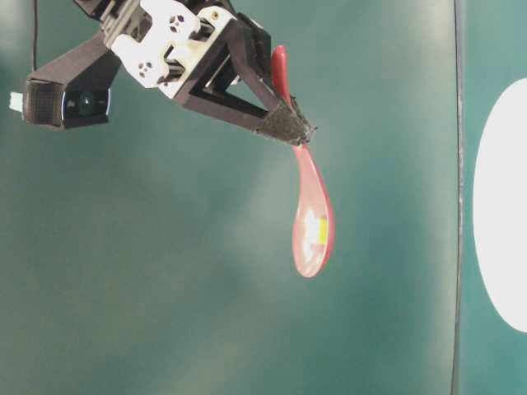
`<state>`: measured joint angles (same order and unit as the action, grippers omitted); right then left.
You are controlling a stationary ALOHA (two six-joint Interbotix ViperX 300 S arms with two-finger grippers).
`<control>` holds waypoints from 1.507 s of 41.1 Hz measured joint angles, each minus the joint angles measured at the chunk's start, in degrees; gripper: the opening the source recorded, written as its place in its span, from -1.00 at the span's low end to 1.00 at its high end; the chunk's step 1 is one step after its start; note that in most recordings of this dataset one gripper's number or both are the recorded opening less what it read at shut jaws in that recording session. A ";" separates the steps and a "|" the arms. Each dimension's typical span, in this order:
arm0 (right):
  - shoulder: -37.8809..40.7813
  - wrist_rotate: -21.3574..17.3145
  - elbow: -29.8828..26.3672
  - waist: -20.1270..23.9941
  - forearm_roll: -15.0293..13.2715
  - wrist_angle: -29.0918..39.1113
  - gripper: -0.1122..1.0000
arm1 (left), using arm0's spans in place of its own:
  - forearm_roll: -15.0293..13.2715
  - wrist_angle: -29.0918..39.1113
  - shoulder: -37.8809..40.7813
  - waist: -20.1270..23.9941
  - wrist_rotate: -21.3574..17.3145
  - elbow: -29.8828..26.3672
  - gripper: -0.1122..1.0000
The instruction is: Scoop the yellow hexagonal prism block from the bowl with a spoon using the right arm.
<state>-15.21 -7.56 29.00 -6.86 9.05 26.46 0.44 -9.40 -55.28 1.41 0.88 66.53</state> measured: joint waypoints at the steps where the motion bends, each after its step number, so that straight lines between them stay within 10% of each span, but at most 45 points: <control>1: 0.00 0.00 0.09 0.00 0.00 0.00 -0.51 | 0.00 0.00 0.00 -0.09 0.00 0.00 -0.73; 41: -0.35 0.00 0.26 0.00 -0.97 -0.18 -0.63 | 0.00 0.18 0.00 -0.09 0.00 0.00 -0.73; 62: -14.06 -0.35 11.87 0.79 -1.05 -6.59 -0.63 | 0.00 0.70 0.00 0.00 0.09 0.00 -0.73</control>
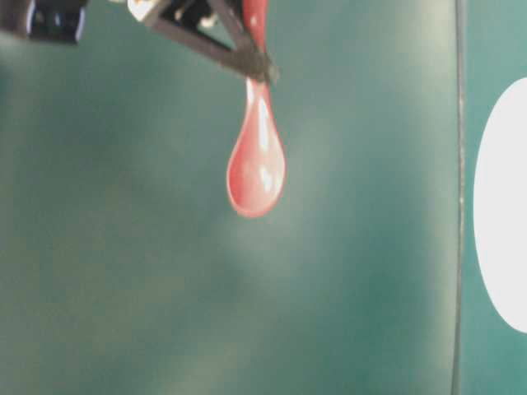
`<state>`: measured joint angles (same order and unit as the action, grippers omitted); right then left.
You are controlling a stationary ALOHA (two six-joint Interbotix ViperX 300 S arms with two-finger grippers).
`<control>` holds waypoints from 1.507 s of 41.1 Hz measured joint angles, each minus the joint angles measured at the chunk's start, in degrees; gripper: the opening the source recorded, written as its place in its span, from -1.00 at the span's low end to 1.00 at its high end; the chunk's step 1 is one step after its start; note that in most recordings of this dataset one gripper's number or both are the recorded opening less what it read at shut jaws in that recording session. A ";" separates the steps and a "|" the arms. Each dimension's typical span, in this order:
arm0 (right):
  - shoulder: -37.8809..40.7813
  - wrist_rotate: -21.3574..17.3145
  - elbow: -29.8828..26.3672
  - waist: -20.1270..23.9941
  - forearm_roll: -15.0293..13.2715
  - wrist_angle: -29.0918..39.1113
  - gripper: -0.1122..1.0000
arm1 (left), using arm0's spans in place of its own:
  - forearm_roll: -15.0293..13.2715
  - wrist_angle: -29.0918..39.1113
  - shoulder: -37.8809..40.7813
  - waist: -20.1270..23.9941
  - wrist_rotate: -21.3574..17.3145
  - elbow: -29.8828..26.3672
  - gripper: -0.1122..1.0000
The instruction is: Scoop the yellow hexagonal prism block from the bowl with a spoon using the right arm.
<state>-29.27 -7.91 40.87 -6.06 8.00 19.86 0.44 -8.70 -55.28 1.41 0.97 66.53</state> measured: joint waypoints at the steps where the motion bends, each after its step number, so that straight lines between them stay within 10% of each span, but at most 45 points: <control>1: -0.53 0.00 0.79 0.26 0.00 -0.35 -0.63 | 0.00 0.00 0.00 -0.09 0.00 0.00 -0.73; 32: -4.92 -0.09 26.89 12.22 8.61 -29.27 -0.63 | 0.00 2.11 0.00 -0.09 0.35 0.00 -0.73; 62: 15.47 -0.09 32.26 27.69 23.91 -49.57 -0.63 | 0.00 2.11 0.00 -0.09 0.35 0.00 -0.73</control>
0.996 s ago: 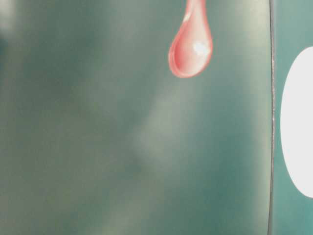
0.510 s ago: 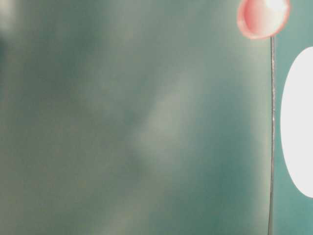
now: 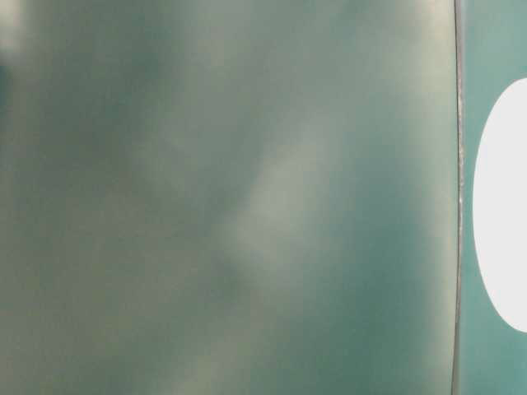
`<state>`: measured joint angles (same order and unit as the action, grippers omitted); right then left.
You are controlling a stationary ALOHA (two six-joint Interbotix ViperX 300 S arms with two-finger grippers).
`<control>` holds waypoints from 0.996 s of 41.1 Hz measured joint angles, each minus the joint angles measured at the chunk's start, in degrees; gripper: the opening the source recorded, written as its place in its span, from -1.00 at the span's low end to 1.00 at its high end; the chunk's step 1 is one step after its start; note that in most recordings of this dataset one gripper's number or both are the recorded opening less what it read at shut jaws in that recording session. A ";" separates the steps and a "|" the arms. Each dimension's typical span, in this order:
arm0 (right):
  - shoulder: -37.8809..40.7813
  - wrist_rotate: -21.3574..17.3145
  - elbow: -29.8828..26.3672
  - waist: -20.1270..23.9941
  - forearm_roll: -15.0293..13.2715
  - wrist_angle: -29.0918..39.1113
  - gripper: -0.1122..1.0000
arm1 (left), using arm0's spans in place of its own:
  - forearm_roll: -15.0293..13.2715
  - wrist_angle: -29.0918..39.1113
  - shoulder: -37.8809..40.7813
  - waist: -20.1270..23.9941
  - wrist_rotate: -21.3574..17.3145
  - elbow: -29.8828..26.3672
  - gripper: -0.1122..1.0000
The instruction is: Scoop the yellow hexagonal prism block from the bowl with a spoon using the right arm.
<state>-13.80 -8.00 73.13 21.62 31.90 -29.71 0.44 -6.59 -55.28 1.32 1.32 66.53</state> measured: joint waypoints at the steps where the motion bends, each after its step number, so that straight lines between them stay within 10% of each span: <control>1: 0.53 0.00 0.00 0.44 0.62 -0.09 -0.63 | 0.00 0.00 0.00 0.00 0.00 0.09 -0.73; 18: 2.46 0.00 0.00 1.93 5.80 -0.09 -0.60 | 0.09 0.00 0.00 0.00 0.00 0.00 -0.73; 32: 2.46 0.18 0.00 1.93 6.24 1.05 0.13 | 0.00 0.00 0.00 0.00 0.00 0.00 -0.73; 41: 2.46 1.14 0.00 1.93 6.15 0.70 0.21 | 0.00 0.00 0.00 0.00 0.00 0.00 -0.73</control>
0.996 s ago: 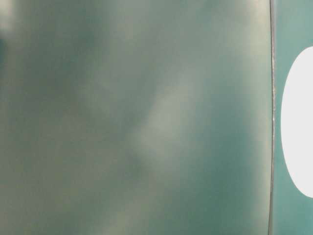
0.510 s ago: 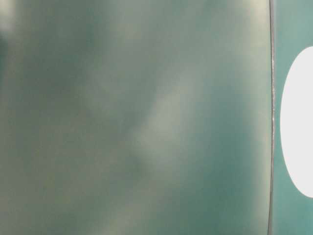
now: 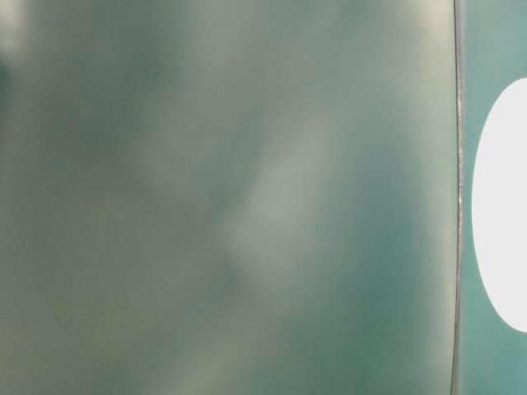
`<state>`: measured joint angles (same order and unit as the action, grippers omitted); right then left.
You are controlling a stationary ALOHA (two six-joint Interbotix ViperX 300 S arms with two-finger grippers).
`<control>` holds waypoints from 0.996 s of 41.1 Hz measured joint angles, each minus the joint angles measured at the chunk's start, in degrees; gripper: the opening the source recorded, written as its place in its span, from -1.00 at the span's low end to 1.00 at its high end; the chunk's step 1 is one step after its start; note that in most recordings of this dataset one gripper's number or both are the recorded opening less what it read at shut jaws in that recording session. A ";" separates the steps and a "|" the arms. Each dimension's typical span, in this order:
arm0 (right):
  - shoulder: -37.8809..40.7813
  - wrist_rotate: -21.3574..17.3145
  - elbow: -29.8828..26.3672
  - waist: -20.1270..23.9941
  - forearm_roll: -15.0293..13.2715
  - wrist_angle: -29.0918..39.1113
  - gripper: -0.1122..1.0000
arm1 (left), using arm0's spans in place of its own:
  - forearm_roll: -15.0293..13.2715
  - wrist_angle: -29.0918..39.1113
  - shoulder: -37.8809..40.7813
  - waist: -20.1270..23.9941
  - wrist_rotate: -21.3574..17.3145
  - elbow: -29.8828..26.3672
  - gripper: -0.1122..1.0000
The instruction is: Scoop the yellow hexagonal prism block from the bowl with a spoon using the right arm.
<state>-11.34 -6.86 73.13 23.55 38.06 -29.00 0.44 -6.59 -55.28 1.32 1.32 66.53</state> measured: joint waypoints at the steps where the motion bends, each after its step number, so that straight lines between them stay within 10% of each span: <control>1: 0.00 0.18 0.00 0.00 0.09 -0.18 0.21 | 0.00 0.00 0.00 0.00 0.00 0.00 -0.73; 21: 0.26 13.71 0.00 1.58 -0.09 -11.34 0.21 | 0.00 0.00 0.00 0.00 0.88 0.00 -0.74; 41: 9.49 14.41 1.67 8.00 1.14 -25.05 0.20 | 0.00 0.00 0.00 0.00 1.23 0.00 -0.73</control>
<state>-1.85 7.56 74.79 31.55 39.20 -54.05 0.44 -6.59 -55.28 1.32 2.55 66.53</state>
